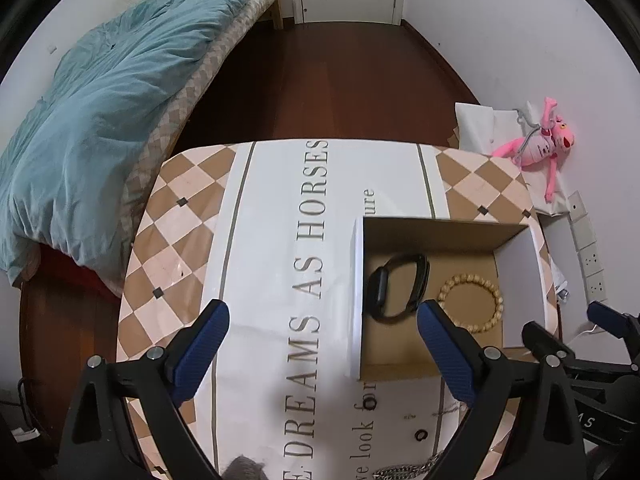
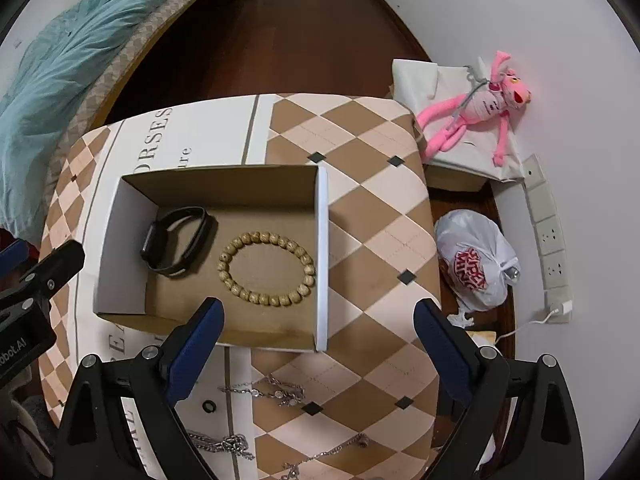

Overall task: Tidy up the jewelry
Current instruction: 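Withdraw both tools from the box back over the table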

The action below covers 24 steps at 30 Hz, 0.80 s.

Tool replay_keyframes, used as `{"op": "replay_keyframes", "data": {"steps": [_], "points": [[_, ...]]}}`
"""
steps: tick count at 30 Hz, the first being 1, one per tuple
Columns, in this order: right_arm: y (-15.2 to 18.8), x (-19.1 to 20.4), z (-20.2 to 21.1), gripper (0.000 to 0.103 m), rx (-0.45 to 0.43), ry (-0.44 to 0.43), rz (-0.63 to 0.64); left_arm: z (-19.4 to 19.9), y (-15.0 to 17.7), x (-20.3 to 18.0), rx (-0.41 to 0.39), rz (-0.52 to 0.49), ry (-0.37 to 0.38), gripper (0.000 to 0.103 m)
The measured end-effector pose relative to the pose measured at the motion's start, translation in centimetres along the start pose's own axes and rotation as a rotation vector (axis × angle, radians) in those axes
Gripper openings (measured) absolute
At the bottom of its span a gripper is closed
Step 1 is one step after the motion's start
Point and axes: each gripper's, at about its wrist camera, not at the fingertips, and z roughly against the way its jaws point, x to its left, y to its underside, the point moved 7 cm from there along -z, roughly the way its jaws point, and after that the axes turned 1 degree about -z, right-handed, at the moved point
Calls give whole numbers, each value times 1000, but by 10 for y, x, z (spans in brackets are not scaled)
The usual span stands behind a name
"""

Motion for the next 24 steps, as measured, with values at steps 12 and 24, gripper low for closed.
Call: {"op": "replay_keyframes", "data": {"steps": [12, 24], "points": [[12, -9, 41, 97, -99, 45, -28, 39, 11, -5, -65, 2, -17, 96], [34, -14, 126, 97, -255, 39, -45, 112, 23, -8, -167, -3, 14, 96]]}}
